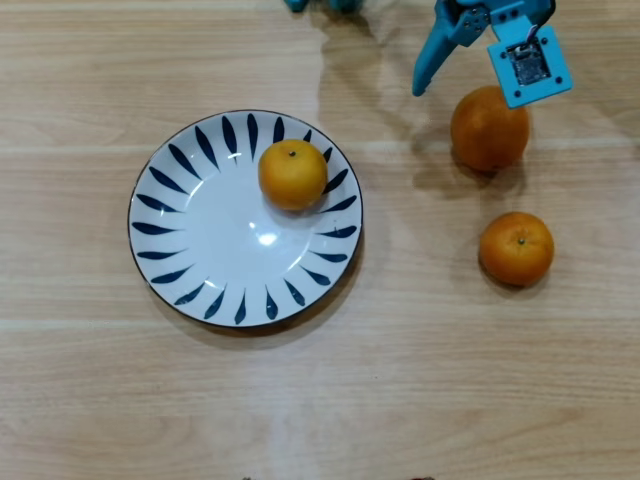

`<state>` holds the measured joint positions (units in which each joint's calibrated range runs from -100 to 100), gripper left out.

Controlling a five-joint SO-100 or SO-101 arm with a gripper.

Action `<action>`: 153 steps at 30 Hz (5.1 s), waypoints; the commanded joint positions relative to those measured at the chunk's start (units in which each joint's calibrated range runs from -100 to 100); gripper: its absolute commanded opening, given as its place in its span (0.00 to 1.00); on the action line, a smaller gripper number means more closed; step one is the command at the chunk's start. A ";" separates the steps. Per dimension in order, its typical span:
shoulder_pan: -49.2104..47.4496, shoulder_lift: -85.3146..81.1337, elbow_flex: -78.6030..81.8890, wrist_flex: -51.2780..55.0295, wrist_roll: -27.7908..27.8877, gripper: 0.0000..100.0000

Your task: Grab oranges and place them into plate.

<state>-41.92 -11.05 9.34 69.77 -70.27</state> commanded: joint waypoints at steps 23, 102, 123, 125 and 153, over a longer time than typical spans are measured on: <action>-4.70 24.99 -2.23 -19.62 -6.99 0.55; 43.69 18.99 -37.00 14.59 33.41 0.49; 9.34 26.26 -45.96 1.61 17.89 0.20; 7.72 27.87 -45.69 0.15 17.36 0.20; 6.19 52.63 -37.72 -31.13 13.34 0.47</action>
<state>-37.53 41.94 -27.76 39.36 -56.65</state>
